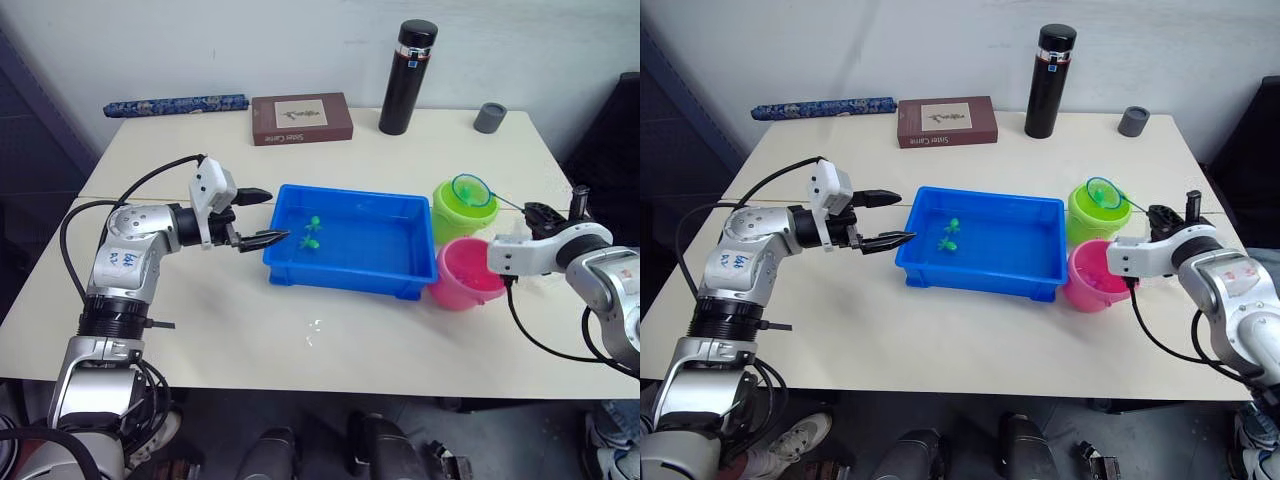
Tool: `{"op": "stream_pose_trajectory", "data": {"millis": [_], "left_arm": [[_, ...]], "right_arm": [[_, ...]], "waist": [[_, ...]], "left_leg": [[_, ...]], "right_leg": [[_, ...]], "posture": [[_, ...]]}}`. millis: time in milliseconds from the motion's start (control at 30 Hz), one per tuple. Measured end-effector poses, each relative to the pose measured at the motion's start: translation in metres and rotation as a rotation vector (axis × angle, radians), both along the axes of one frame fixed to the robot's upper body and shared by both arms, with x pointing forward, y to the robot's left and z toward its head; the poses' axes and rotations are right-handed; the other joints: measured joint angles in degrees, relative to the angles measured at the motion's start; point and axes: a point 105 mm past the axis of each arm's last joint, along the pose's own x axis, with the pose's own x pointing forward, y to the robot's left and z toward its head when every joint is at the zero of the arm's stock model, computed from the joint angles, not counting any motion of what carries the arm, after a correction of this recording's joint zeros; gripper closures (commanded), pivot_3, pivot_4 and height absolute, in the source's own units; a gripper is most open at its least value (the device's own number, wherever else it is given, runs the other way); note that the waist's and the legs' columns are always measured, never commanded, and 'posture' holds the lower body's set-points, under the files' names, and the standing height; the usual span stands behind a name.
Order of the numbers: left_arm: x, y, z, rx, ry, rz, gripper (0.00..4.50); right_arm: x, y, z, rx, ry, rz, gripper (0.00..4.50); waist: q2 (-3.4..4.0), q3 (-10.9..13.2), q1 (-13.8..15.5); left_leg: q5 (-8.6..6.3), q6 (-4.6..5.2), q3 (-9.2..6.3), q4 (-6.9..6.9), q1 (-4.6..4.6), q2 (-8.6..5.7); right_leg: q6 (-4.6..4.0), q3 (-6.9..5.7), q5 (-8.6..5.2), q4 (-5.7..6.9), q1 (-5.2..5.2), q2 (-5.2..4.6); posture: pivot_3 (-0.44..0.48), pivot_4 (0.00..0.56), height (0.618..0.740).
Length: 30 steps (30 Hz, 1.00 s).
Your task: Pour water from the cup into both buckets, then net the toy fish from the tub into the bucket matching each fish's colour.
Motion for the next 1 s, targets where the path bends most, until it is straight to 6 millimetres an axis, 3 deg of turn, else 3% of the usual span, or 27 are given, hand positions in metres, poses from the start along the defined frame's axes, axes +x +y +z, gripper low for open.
{"op": "stream_pose_trajectory", "data": {"millis": [100,333,900,1000], "left_arm": [[0.000,0.000,0.000,0.000,0.000,0.000,0.05],[0.000,0.000,0.000,0.000,0.000,0.000,0.05],[0.000,0.000,0.000,0.000,0.004,0.001,0.05],[0.000,0.001,0.000,-0.001,0.009,0.003,0.05]], "right_arm": [[-0.004,0.001,0.001,-0.032,-0.013,0.002,4.50],[-0.003,0.005,0.026,-0.115,-0.132,0.025,4.50],[-0.005,0.011,0.015,-0.141,-0.102,0.067,4.50],[-0.004,0.011,0.020,-0.047,-0.099,0.058,4.50]], "waist": [[0.00,0.00,0.00],[0.00,0.00,-0.18],[0.00,0.00,-0.13],[0.00,0.00,-0.19]], "left_leg": [[0.00,0.00,0.02,0.04,0.00,0.00],[0.01,-0.03,0.03,0.04,0.04,0.01],[0.01,-0.02,0.06,0.04,0.04,0.00],[0.01,-0.02,0.08,0.05,0.05,0.01]], "right_leg": [[0.00,0.01,0.00,0.03,0.00,0.00],[0.00,0.04,0.00,0.08,0.00,0.03],[0.00,0.05,0.00,0.10,0.00,0.04],[0.00,0.06,0.00,0.12,0.00,0.05]], "posture": [[0.000,0.150,0.739],[0.000,0.150,0.739],[0.000,0.150,0.739],[0.000,0.150,0.739]]}}
